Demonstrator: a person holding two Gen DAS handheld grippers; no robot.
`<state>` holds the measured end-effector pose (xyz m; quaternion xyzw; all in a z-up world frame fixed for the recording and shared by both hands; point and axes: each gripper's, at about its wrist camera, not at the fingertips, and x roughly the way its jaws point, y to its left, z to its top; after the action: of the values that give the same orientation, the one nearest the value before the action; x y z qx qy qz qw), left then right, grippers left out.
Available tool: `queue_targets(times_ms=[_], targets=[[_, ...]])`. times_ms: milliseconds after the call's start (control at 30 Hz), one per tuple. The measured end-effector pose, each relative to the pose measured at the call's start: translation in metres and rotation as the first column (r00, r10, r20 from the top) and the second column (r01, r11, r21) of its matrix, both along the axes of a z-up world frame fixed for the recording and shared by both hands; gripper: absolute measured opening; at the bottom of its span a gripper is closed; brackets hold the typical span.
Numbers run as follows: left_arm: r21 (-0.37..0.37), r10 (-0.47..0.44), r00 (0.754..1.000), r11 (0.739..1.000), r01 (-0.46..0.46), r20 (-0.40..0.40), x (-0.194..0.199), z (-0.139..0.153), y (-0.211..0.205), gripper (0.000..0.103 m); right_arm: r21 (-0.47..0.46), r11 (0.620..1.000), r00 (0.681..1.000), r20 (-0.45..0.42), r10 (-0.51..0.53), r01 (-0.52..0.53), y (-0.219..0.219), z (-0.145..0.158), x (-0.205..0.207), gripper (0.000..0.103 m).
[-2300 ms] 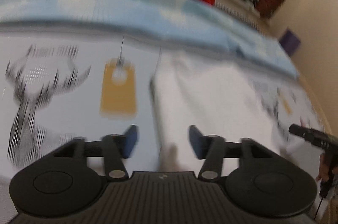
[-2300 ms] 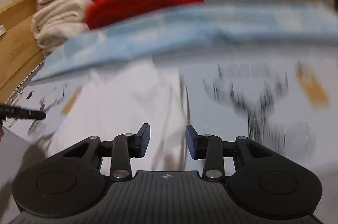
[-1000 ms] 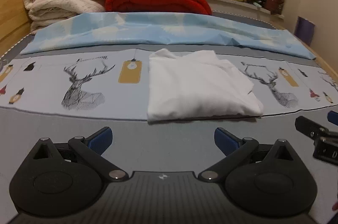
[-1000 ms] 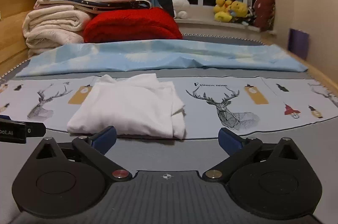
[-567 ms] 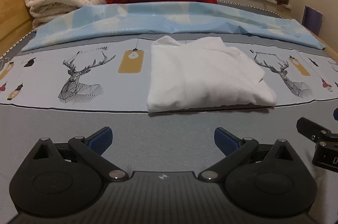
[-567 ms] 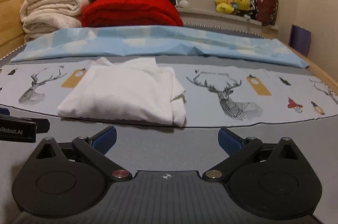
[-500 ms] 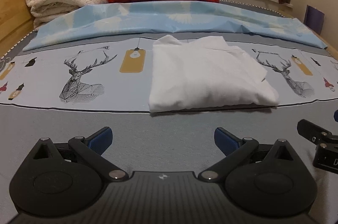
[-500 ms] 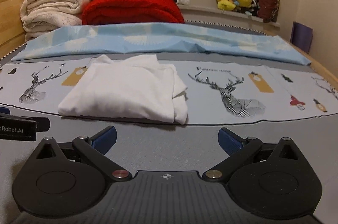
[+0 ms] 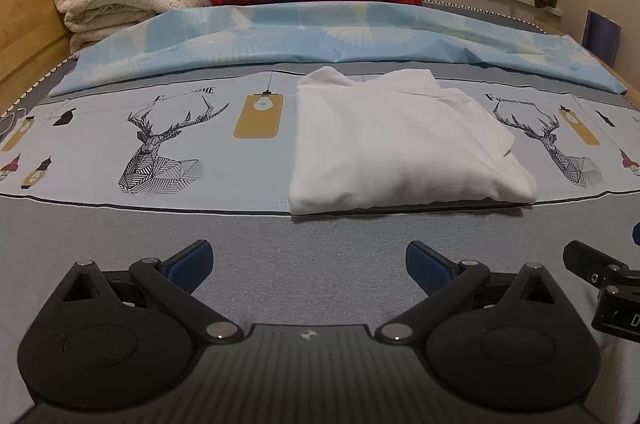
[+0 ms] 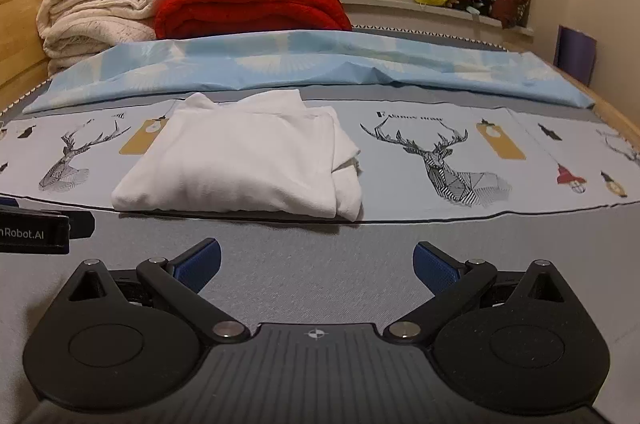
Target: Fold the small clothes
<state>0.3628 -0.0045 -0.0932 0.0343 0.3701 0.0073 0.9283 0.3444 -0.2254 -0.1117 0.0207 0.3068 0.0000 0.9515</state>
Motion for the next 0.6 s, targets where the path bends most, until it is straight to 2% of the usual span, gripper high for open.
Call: queue_targets(times_ms=[600], targets=[[0.014, -0.003, 1.000, 1.000, 0.003, 0.001, 0.0003, -0.0008, -0.0018, 0.103, 0.002, 1.000, 1.000, -0.021, 0.008, -0.007, 0.0037, -0.0034, 0.0022, 0.101]])
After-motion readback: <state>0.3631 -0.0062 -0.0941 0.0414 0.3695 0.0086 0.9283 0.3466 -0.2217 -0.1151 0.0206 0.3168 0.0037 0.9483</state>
